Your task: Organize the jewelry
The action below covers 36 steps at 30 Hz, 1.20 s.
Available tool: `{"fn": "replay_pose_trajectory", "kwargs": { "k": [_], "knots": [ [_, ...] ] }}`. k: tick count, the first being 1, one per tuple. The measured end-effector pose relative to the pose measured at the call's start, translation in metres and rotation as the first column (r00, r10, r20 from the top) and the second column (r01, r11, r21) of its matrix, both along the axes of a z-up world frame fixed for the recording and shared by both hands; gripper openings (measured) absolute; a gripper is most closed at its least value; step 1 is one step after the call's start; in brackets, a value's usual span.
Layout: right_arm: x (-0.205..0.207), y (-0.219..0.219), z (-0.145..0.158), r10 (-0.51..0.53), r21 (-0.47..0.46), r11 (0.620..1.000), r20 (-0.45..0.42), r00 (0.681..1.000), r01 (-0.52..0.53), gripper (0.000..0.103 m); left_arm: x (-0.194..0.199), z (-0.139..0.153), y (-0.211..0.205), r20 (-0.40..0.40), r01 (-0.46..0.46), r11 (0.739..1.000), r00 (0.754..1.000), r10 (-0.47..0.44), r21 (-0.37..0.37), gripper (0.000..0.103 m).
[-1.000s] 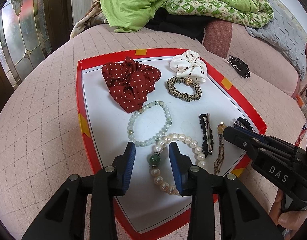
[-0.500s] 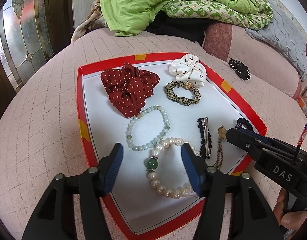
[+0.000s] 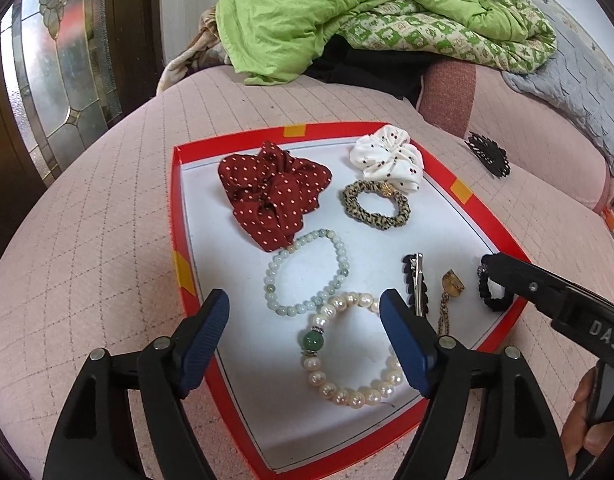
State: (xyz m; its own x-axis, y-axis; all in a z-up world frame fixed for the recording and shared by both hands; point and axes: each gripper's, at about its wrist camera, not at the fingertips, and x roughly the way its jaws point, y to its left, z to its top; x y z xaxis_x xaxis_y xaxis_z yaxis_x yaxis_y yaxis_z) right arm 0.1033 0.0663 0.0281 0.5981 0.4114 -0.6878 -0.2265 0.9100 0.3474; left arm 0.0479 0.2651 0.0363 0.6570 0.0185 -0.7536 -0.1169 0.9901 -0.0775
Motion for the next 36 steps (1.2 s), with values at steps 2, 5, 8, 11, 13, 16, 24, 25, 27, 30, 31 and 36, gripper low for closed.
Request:
{"fn": "replay_pose_trajectory", "kwargs": {
  "k": [2,5,8,11,13,16,24,25,27,30,31,36],
  "knots": [
    [0.0,-0.003,0.002,-0.007,0.001,1.0,0.002,1.0,0.007,0.059,0.0,0.001,0.001,0.004,-0.017,1.0,1.0,0.017,0.008,0.082],
    [-0.002,-0.004,0.004,-0.012,-0.004,1.0,0.006,1.0,0.012,0.069,-0.001,0.002,0.001,0.017,-0.042,0.999,0.999,0.042,0.018,0.087],
    [-0.004,-0.005,0.008,-0.019,-0.021,1.0,0.016,1.0,0.02,0.077,0.0,0.001,0.001,0.016,-0.052,0.998,0.999,0.052,0.022,0.089],
    [-0.005,-0.006,0.01,-0.023,-0.035,0.999,0.022,0.999,0.024,0.08,0.002,-0.001,-0.003,0.008,-0.058,0.997,0.998,0.058,0.041,0.091],
    [-0.006,-0.007,0.011,-0.028,-0.044,0.999,0.022,0.999,0.029,0.081,0.002,-0.001,-0.004,0.01,-0.061,0.997,0.998,0.061,0.052,0.091],
    [-0.006,-0.009,0.011,-0.032,-0.041,0.999,0.015,0.999,0.033,0.081,0.002,-0.001,-0.004,0.015,-0.07,0.996,0.997,0.07,0.052,0.091],
    [-0.01,-0.016,0.017,-0.042,-0.038,0.998,0.025,0.999,0.042,0.081,-0.005,0.012,-0.001,0.084,-0.126,0.991,0.989,0.123,0.035,0.092],
    [-0.013,-0.017,0.018,-0.042,-0.041,0.998,0.031,0.999,0.044,0.081,-0.008,0.014,-0.003,0.095,-0.127,0.991,0.988,0.123,0.034,0.092],
    [-0.018,-0.019,0.022,-0.043,-0.047,0.998,0.045,0.998,0.045,0.081,-0.013,0.019,-0.005,0.114,-0.129,0.991,0.986,0.124,0.039,0.092],
    [-0.03,-0.018,0.026,-0.032,-0.074,0.997,0.066,0.997,0.037,0.081,-0.024,0.024,-0.008,0.145,-0.137,0.99,0.981,0.13,0.043,0.094],
    [-0.035,-0.019,0.027,-0.027,-0.088,0.996,0.074,0.997,0.034,0.083,-0.028,0.025,-0.008,0.151,-0.143,0.989,0.979,0.136,0.039,0.096],
    [-0.065,-0.027,0.027,-0.019,-0.127,0.991,0.118,0.993,0.034,0.086,-0.046,0.03,-0.006,0.158,-0.203,0.979,0.967,0.2,0.006,0.097]
  ]
}}
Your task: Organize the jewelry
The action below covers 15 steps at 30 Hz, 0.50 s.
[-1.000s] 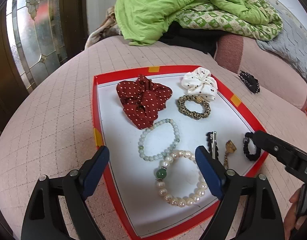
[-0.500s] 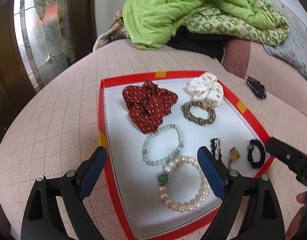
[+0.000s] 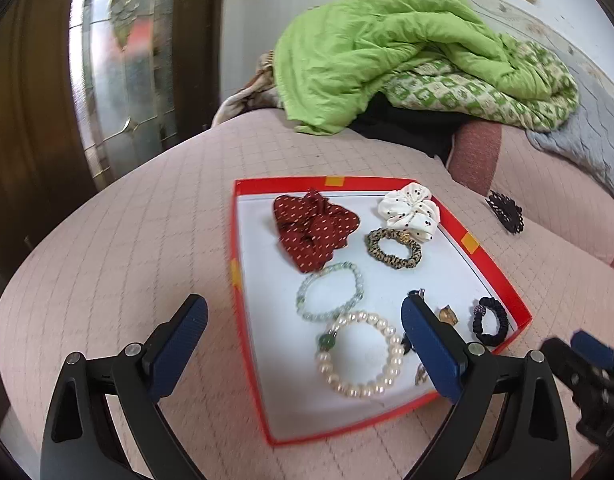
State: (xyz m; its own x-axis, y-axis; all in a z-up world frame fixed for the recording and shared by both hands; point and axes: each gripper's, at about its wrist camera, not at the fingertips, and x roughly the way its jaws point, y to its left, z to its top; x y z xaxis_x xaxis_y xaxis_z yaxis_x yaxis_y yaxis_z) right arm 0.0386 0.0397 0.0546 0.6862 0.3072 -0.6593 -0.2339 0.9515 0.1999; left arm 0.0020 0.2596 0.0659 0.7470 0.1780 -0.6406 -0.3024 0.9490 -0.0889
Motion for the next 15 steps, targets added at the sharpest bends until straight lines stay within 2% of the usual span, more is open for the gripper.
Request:
{"fn": "replay_pose_trajectory", "kwargs": {
  "k": [4,11,15],
  "knots": [
    [-0.027,-0.011,0.006,0.001,-0.002,1.0,0.04,0.999,-0.001,0.086,-0.027,0.011,-0.007,0.033,-0.015,1.0,0.999,0.015,0.0,0.097],
    [-0.085,-0.03,0.017,0.021,-0.035,0.999,0.132,0.991,-0.016,0.087,-0.087,0.032,-0.027,0.102,0.008,1.0,0.995,-0.011,0.028,0.101],
    [-0.123,-0.043,0.017,0.036,-0.048,0.998,0.161,0.986,-0.029,0.087,-0.129,0.04,-0.041,0.144,0.01,0.995,0.989,-0.025,0.1,0.102]
  ]
}}
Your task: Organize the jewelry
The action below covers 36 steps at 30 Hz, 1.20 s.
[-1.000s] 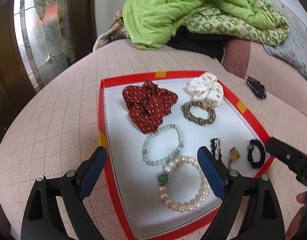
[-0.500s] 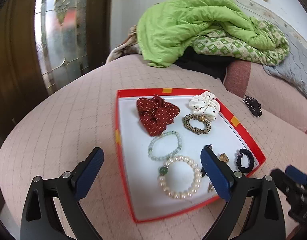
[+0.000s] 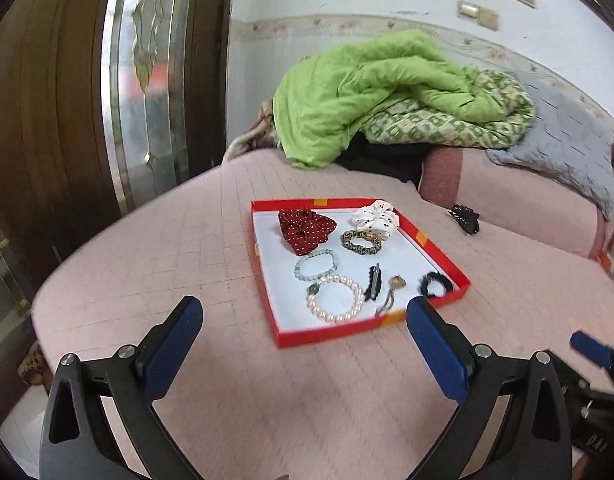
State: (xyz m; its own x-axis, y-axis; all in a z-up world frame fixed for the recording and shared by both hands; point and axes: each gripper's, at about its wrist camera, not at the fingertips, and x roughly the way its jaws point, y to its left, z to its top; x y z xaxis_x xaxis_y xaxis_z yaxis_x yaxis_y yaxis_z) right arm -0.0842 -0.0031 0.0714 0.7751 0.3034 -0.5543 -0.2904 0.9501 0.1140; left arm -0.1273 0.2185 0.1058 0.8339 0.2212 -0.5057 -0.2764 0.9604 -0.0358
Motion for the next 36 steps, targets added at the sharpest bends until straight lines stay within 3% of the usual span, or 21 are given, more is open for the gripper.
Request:
{"fn": "replay_pose_trajectory", "kwargs": {
  "k": [2,11,25,36],
  "knots": [
    [-0.015,-0.007,0.001,-0.002,-0.003,1.0,0.014,1.0,0.002,0.087,-0.018,0.001,-0.005,0.008,-0.012,0.999,1.0,0.012,0.037,0.102],
    [-0.053,-0.015,0.0,0.014,-0.018,1.0,0.038,0.999,-0.013,0.088,-0.06,0.006,-0.015,0.084,-0.195,0.979,0.978,0.189,0.063,0.103],
    [-0.055,-0.005,-0.005,0.041,-0.057,0.998,0.046,0.998,-0.039,0.088,-0.047,-0.004,-0.02,0.011,-0.172,0.984,0.985,0.171,0.05,0.103],
    [-0.055,-0.002,-0.005,0.055,-0.064,0.997,0.048,0.997,-0.052,0.088,-0.045,-0.006,-0.018,0.005,-0.185,0.982,0.983,0.185,0.049,0.103]
  ]
}}
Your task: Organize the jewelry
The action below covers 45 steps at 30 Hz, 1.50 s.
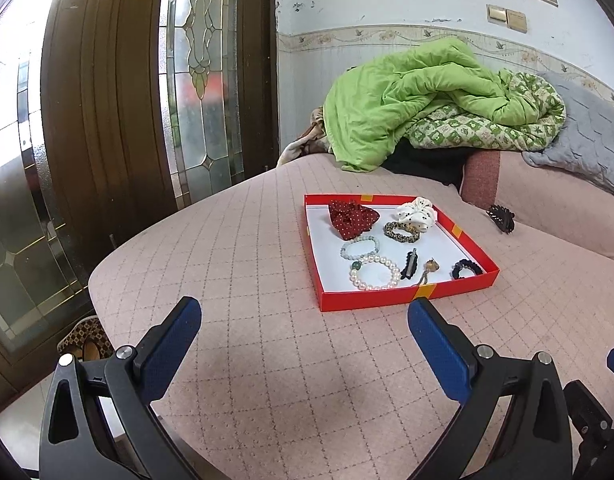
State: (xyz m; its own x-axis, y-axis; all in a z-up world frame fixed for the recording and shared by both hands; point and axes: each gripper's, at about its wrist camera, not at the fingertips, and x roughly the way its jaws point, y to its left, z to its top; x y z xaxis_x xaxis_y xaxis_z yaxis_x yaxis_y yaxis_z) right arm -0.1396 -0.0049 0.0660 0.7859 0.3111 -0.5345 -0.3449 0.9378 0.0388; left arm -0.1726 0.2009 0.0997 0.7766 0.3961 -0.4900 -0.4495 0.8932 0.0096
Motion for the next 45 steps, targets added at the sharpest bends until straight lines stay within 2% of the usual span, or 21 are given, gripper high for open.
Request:
{"fn": "replay_pose_trajectory", "kwargs": {
  "k": [45],
  "knots": [
    [0.0021,-0.006,-0.0014,-0.014,0.001,1.0,-0.009,1.0,0.014,0.088,0.0011,-0.0039,0.0049,-0.023,-0.016,1.0,1.0,0.016,-0.007,0.103]
  ]
}}
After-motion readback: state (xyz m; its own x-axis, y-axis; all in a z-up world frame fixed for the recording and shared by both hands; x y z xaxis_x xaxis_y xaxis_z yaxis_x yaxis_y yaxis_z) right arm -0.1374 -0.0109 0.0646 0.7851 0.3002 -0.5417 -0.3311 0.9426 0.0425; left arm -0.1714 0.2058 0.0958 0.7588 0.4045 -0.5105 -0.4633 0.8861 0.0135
